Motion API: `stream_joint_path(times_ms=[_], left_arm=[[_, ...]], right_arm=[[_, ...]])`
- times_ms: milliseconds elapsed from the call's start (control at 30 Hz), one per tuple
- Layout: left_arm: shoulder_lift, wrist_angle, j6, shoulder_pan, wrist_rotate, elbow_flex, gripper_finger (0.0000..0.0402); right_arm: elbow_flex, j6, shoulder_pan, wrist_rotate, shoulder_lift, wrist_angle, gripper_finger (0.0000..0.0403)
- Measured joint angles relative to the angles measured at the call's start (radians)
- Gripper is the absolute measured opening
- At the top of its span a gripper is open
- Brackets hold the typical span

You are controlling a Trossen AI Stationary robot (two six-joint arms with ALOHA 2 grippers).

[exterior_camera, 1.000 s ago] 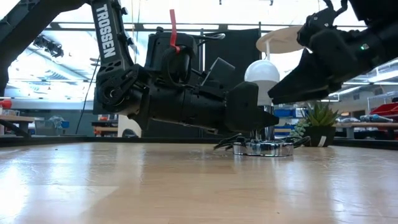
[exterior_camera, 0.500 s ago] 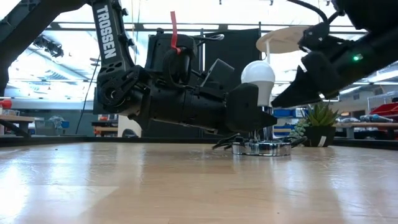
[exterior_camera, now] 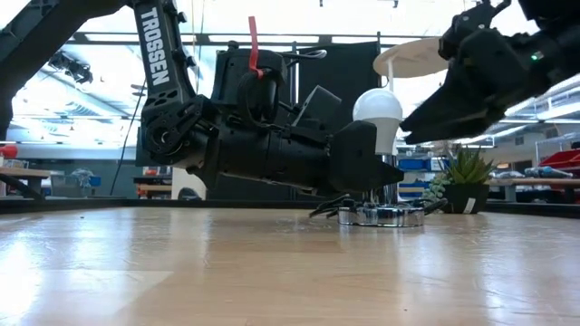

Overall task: Screw lightbulb
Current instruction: Remove the lightbulb from the silver lamp

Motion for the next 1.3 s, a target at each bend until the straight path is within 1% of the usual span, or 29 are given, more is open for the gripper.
stream_joint_path(times_ms=[100, 200, 267, 333, 467, 600, 733, 900, 1000, 1100, 1167, 1200, 1233, 1300], left_arm=[[0.0, 0.0, 0.0, 0.0, 0.0, 0.0, 0.0184], [0.0, 0.0, -0.007, 0.0, 0.0, 0.0, 0.0184], [0.0, 0.0, -0.015, 0.0, 0.0, 0.0, 0.0184], [0.0, 0.0, -0.017, 0.0, -0.001, 0.0, 0.0184], [0.0, -0.001, -0.022, 0.0, -0.006, 0.0, 0.0184], [0.0, -0.001, -0.021, -0.001, -0.01, 0.001, 0.0184], [0.0, -0.001, -0.021, -0.001, -0.012, 0.001, 0.0184], [0.0, -0.001, -0.027, 0.0, -0.016, 0.002, 0.0184], [0.0, -0.001, -0.029, 0.001, -0.027, 0.001, 0.0184], [-0.001, -0.001, -0.023, 0.0, -0.029, 0.0, 0.0184], [-0.001, -0.001, -0.02, 0.0, -0.03, 0.0, 0.0184], [-0.001, -0.001, -0.02, 0.0, -0.03, 0.0, 0.0184], [-0.001, -0.001, -0.02, 0.0, -0.03, 0.0, 0.0184], [-0.001, -0.001, -0.019, 0.0, -0.029, 0.0, 0.0184]], right_arm=[[0.0, -0.055, -0.036, -0.026, 0.0, 0.031, 0.0347], [0.0, -0.099, -0.077, -0.082, 0.008, 0.071, 0.0347], [0.001, -0.122, -0.101, -0.125, 0.036, 0.087, 0.0347], [0.004, -0.136, -0.122, -0.142, 0.084, 0.103, 0.0347], [0.013, -0.137, -0.133, -0.099, 0.145, 0.126, 0.0347], [0.015, -0.166, -0.13, -0.078, 0.149, 0.192, 0.0347], [0.015, -0.183, -0.129, -0.073, 0.149, 0.207, 0.0347], [0.016, -0.148, -0.106, 0.027, 0.129, 0.125, 0.0347], [0.016, -0.097, -0.075, 0.102, 0.096, 0.03, 0.0347], [0.015, 0.006, -0.041, 0.181, 0.058, -0.097, 0.0347], [0.014, 0.124, -0.015, 0.234, 0.035, -0.194, 0.0347], [0.014, 0.176, -0.003, 0.244, 0.029, -0.227, 0.0347], [0.014, 0.195, 0.006, 0.237, 0.022, -0.241, 0.0347], [0.013, 0.161, 0.018, 0.175, 0.018, -0.2, 0.0347]])
